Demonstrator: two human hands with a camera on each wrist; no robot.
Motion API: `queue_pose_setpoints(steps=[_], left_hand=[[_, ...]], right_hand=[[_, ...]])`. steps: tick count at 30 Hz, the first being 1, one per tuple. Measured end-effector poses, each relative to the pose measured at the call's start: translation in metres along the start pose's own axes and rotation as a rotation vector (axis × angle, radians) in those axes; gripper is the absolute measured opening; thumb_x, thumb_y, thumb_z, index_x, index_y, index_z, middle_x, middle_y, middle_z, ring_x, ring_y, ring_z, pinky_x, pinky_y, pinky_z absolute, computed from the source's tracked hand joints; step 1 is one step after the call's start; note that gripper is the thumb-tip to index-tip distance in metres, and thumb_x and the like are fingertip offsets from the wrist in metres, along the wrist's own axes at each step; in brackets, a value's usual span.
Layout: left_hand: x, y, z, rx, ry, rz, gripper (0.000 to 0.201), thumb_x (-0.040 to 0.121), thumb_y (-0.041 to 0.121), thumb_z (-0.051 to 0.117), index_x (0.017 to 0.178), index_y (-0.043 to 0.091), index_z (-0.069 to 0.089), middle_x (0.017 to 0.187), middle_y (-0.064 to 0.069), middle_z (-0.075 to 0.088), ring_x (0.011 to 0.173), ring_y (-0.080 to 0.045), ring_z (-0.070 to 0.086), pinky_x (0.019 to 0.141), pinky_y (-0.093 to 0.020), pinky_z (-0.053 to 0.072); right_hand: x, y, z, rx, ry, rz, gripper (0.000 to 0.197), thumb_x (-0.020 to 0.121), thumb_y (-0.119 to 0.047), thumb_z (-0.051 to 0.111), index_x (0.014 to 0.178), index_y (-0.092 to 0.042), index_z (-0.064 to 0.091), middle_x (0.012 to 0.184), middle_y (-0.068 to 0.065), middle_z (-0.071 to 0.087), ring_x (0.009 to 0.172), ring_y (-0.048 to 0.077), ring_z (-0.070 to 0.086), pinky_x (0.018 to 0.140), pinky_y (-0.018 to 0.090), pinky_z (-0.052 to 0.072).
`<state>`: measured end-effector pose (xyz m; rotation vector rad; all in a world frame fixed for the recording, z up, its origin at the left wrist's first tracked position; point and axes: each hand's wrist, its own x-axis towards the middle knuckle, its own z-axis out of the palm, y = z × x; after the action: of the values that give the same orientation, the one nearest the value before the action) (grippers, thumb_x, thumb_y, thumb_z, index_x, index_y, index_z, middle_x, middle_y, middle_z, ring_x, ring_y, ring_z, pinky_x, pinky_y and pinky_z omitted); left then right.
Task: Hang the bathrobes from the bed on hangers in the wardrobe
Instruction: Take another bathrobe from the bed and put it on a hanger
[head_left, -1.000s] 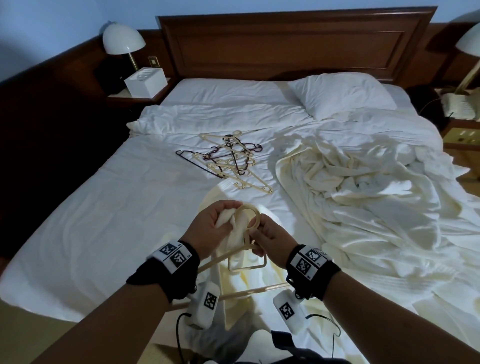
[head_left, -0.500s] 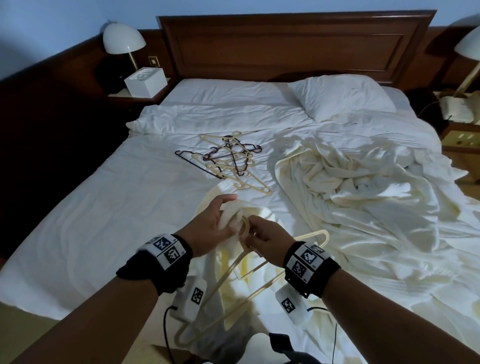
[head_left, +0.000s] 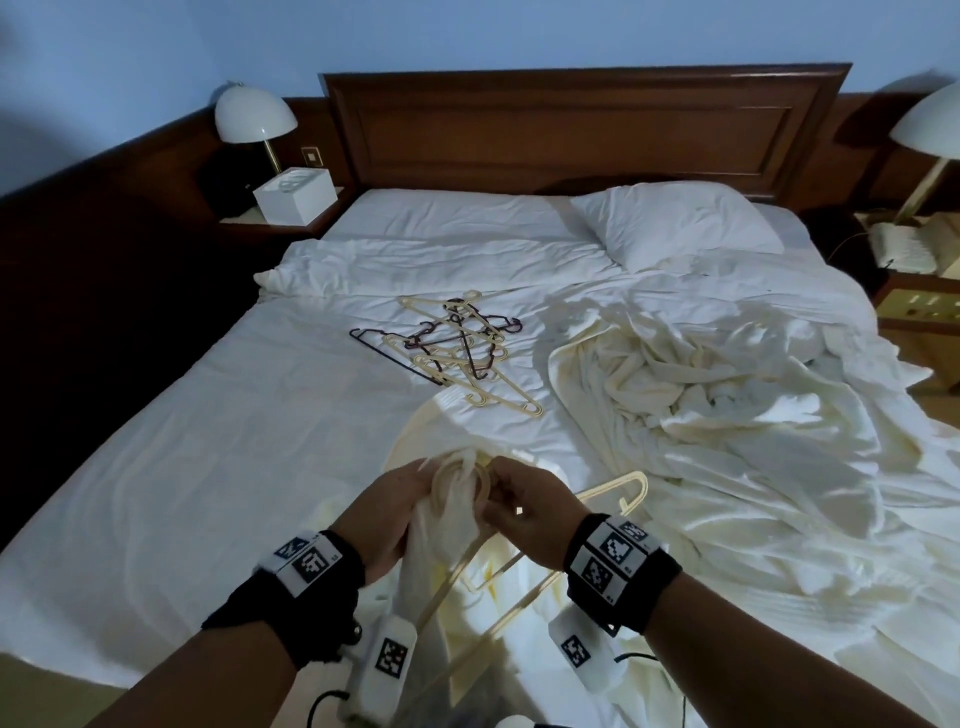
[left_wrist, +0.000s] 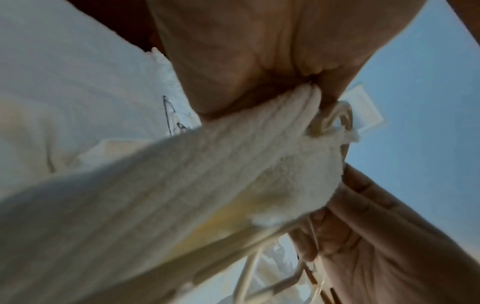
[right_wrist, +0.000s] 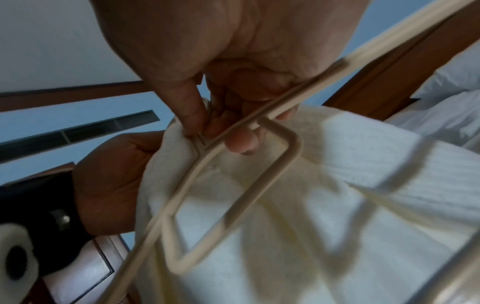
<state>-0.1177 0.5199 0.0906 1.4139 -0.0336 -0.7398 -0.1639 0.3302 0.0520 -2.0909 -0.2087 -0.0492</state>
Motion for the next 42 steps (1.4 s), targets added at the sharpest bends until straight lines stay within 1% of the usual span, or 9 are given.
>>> queue_pose_setpoints(steps=[7, 13, 19, 22, 25, 29, 32, 38, 42], left_hand=[[-0.006, -0.003, -0.006, 0.034, -0.05, -0.047, 0.032, 0.102, 0.022, 0.043, 0.123, 0.007, 0.061, 0.12, -0.02, 0.065, 0.108, -0.032, 0.062, 0.099, -0.047, 0.045], [-0.008, -0.016, 0.001, 0.409, 0.02, 0.18, 0.02, 0.098, 0.005, 0.049, 0.11, 0.01, 0.065, 0.101, -0.01, 0.072, 0.092, -0.02, 0.068, 0.086, -0.038, 0.053], [-0.018, -0.019, 0.011, 0.375, -0.127, 0.0, 0.043, 0.072, 0.016, 0.058, 0.115, 0.017, 0.059, 0.094, -0.006, 0.069, 0.088, -0.02, 0.065, 0.08, -0.034, 0.052], [-0.021, -0.024, 0.009, 0.84, -0.227, 0.055, 0.074, 0.072, 0.036, 0.07, 0.138, 0.024, 0.038, 0.112, 0.011, 0.061, 0.099, -0.003, 0.06, 0.082, -0.019, 0.049], [-0.025, -0.03, 0.012, 1.074, -0.227, 0.134, 0.066, 0.076, 0.027, 0.065, 0.134, 0.024, 0.033, 0.107, 0.006, 0.058, 0.093, -0.013, 0.059, 0.082, -0.028, 0.052], [-0.026, -0.026, 0.007, 1.032, -0.141, 0.192, 0.06, 0.092, 0.024, 0.058, 0.143, 0.025, 0.026, 0.107, 0.003, 0.059, 0.086, -0.008, 0.058, 0.077, -0.018, 0.047], [-0.028, -0.015, 0.004, 1.036, -0.079, 0.294, 0.055, 0.093, 0.026, 0.061, 0.139, 0.016, 0.034, 0.108, 0.014, 0.055, 0.09, 0.0, 0.055, 0.078, -0.009, 0.038], [-0.038, -0.001, 0.0, 1.093, -0.173, 0.421, 0.052, 0.087, 0.027, 0.066, 0.125, 0.04, 0.034, 0.092, 0.027, 0.053, 0.083, 0.017, 0.055, 0.073, -0.003, 0.038], [-0.041, 0.005, 0.0, 1.144, -0.16, 0.414, 0.057, 0.087, 0.028, 0.068, 0.126, 0.043, 0.03, 0.081, 0.022, 0.055, 0.074, 0.015, 0.056, 0.064, -0.002, 0.039]], right_hand=[[-0.003, -0.006, -0.002, 0.148, -0.007, 0.133, 0.02, 0.08, -0.013, 0.068, 0.07, -0.025, 0.055, 0.06, -0.005, 0.064, 0.054, 0.02, 0.065, 0.06, 0.035, 0.055], [0.002, -0.013, 0.005, 0.217, 0.033, 0.131, 0.019, 0.074, -0.037, 0.069, 0.07, -0.026, 0.054, 0.071, 0.008, 0.066, 0.061, 0.024, 0.059, 0.063, 0.046, 0.053], [0.004, -0.011, 0.009, 0.12, 0.198, 0.051, 0.025, 0.082, -0.021, 0.074, 0.078, -0.033, 0.053, 0.069, -0.003, 0.063, 0.063, 0.01, 0.058, 0.067, 0.029, 0.052], [0.005, -0.007, 0.01, 0.051, 0.203, -0.006, 0.034, 0.081, -0.015, 0.072, 0.081, -0.033, 0.042, 0.066, -0.011, 0.051, 0.061, 0.008, 0.049, 0.063, 0.021, 0.043], [0.004, -0.001, 0.009, -0.009, 0.112, -0.006, 0.03, 0.081, -0.017, 0.071, 0.085, -0.026, 0.044, 0.071, -0.011, 0.053, 0.064, 0.006, 0.05, 0.065, 0.019, 0.043], [0.002, 0.01, -0.004, -0.072, 0.111, -0.019, 0.043, 0.077, -0.04, 0.065, 0.115, -0.022, 0.054, 0.111, -0.003, 0.054, 0.099, 0.011, 0.054, 0.09, 0.025, 0.043], [0.0, 0.019, -0.018, -0.24, -0.102, 0.078, 0.071, 0.071, -0.033, 0.055, 0.14, -0.027, 0.043, 0.123, -0.012, 0.052, 0.127, 0.014, 0.038, 0.109, 0.031, 0.027], [-0.002, 0.036, -0.032, -0.536, -0.23, 0.108, 0.032, 0.088, -0.036, 0.048, 0.107, -0.019, 0.066, 0.094, -0.002, 0.06, 0.096, 0.024, 0.056, 0.092, 0.039, 0.044], [0.004, 0.039, -0.048, -0.463, -0.006, 0.124, 0.023, 0.095, -0.018, 0.047, 0.112, -0.01, 0.06, 0.108, 0.011, 0.061, 0.101, 0.029, 0.057, 0.086, 0.031, 0.042]])
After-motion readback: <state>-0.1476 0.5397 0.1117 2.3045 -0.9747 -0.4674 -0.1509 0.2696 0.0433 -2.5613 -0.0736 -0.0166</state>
